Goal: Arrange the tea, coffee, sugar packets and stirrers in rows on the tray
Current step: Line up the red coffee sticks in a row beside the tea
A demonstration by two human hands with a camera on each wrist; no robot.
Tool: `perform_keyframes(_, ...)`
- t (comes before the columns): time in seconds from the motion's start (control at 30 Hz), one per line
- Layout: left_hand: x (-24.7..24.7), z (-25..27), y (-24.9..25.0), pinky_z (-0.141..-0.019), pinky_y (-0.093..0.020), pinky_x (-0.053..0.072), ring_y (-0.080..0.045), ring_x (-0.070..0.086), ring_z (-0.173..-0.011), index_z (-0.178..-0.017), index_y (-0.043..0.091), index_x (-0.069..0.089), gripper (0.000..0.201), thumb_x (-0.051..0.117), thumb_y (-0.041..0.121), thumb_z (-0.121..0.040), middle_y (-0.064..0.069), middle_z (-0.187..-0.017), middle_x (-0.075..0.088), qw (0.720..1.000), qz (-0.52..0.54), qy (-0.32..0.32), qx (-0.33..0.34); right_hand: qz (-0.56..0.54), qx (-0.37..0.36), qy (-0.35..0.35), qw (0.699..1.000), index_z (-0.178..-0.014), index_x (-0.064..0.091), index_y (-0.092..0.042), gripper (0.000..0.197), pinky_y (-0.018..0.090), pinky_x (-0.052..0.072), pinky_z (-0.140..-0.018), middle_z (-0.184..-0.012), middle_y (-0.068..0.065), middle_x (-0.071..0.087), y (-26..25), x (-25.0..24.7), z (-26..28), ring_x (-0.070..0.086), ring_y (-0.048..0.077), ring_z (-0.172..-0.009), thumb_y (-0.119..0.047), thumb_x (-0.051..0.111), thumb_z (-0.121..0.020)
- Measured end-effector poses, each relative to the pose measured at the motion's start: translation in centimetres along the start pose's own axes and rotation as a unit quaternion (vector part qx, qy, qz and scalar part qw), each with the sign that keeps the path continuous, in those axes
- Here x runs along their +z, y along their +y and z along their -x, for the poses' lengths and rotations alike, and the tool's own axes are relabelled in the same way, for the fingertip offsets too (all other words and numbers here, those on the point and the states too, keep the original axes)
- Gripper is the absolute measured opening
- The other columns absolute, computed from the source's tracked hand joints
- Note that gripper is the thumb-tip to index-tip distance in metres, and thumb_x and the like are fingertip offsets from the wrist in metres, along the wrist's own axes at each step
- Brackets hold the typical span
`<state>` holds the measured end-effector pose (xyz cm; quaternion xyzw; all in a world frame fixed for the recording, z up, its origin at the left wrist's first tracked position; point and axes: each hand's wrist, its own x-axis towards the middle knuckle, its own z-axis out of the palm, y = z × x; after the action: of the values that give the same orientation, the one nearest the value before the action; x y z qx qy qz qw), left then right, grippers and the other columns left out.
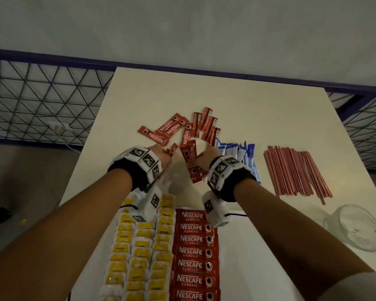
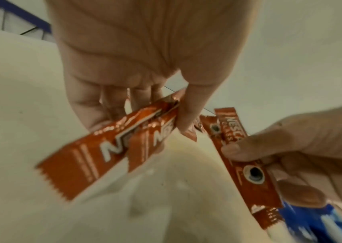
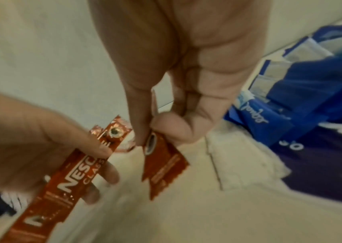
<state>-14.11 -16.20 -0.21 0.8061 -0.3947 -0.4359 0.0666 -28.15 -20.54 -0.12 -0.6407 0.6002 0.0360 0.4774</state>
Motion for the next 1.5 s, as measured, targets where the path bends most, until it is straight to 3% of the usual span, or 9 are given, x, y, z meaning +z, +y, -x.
perform_keyframes(0.2,-1.4,0.5,-0.4,-0.056,-0.025,0.038,-0.019,0.049,-0.058,-0.109,0.007,0.046,0.022,0.043,0.006,-0.087,-0.006,-0.072,0.055,0.933,0.360,0.017,-0.016,-0.189,-0.080,-0.052,0.977,-0.093,0.064,0.000,0.019,0.025,0.056,-0.073,-0.091,0.012,0.068,-2.0,0.4,1.2,0.064,0.018,-0.073,-0.015,0.068,-0.082)
perform_keyframes(0.33,-2.3,0.7,-0.3,-0.073,-0.035,0.054,-0.023,0.061,-0.068,-0.088,0.010,0.066,0.045,0.054,0.052,-0.081,-0.009,-0.080,0.065,0.835,0.545,-0.075,-0.010,-0.258,-0.106,-0.097,0.955,-0.073,0.061,-0.008,0.011,0.019,0.056,-0.064,-0.072,0.004,0.065,-4.6,1.5,1.7,0.063,0.012,-0.060,-0.010,0.068,-0.081)
perform_keyframes(0.43,-3.1,0.5,-1.3,-0.058,-0.030,0.049,-0.022,0.063,-0.066,-0.092,0.012,0.068,0.079,0.072,0.075,-0.045,-0.009,-0.083,0.068,0.884,0.461,-0.076,-0.006,-0.161,-0.140,-0.072,0.974,-0.080,0.062,-0.001,0.018,0.035,0.055,-0.085,-0.087,0.013,0.069,-6.3,2.1,1.0,0.066,0.023,-0.079,-0.017,0.069,-0.081)
perform_keyframes(0.7,-4.3,-0.4,-4.4,-0.057,-0.031,0.049,-0.014,0.060,-0.045,-0.074,0.012,0.053,0.025,0.047,0.024,-0.096,0.000,-0.046,0.060,0.868,0.492,0.069,-0.005,0.044,-0.178,-0.057,0.981,-0.113,0.063,-0.006,0.031,0.026,0.054,-0.079,-0.112,0.012,0.067,-8.5,0.0,-2.8,0.067,0.021,-0.089,-0.019,0.065,-0.086)
perform_keyframes(0.9,-5.3,0.0,-6.3,-0.043,-0.029,0.054,-0.013,0.053,-0.036,-0.081,0.010,0.054,0.014,0.052,0.016,-0.094,-0.001,-0.048,0.053,0.846,0.532,0.023,0.010,0.478,-0.174,0.000,0.861,-0.147,0.015,-0.031,0.096,0.046,0.027,-0.112,-0.156,0.003,0.014,-8.5,-0.5,-10.6,0.019,0.027,-0.141,0.000,0.068,-0.074)
perform_keyframes(1.1,-5.4,-0.2,-7.2,-0.044,-0.026,0.052,-0.011,0.052,-0.036,-0.085,0.010,0.056,0.011,0.054,0.018,-0.093,0.003,-0.043,0.053,0.854,0.520,0.027,0.013,0.578,-0.134,0.001,0.805,-0.131,0.043,-0.021,0.069,0.048,0.043,-0.096,-0.139,0.009,0.043,-8.8,1.4,-13.1,0.042,0.032,-0.125,-0.046,0.072,-0.074)
perform_keyframes(1.2,-5.0,0.1,-7.4,-0.041,-0.022,0.048,-0.009,0.046,-0.033,-0.081,0.011,0.054,0.013,0.056,0.019,-0.092,0.004,-0.042,0.050,0.858,0.513,0.036,0.003,0.552,-0.121,-0.022,0.825,-0.092,0.054,-0.021,0.044,0.049,0.050,-0.086,-0.119,0.011,0.059,-6.3,2.4,-17.6,0.057,0.035,-0.101,-0.054,0.071,-0.068)
perform_keyframes(1.37,-4.8,1.4,-7.1,-0.039,-0.017,0.040,-0.006,0.038,-0.033,-0.072,0.018,0.048,0.022,0.063,0.024,-0.088,0.007,-0.046,0.041,0.873,0.486,0.031,0.014,0.393,-0.178,0.025,0.902,-0.123,0.041,-0.008,0.034,0.035,0.039,-0.086,-0.129,0.017,0.048,-6.8,1.6,-7.6,0.046,0.031,-0.118,-0.026,0.049,-0.095)
perform_keyframes(1.5,-4.7,3.5,-5.7,-0.038,-0.017,0.038,-0.005,0.037,-0.036,-0.079,0.020,0.051,0.019,0.067,0.029,-0.083,0.007,-0.052,0.038,0.878,0.475,0.022,0.046,0.144,-0.219,-0.033,0.965,-0.108,0.042,-0.012,0.016,0.028,0.040,-0.060,-0.091,0.011,0.058,-7.6,0.9,-1.0,0.058,0.028,-0.081,-0.022,0.046,-0.096)
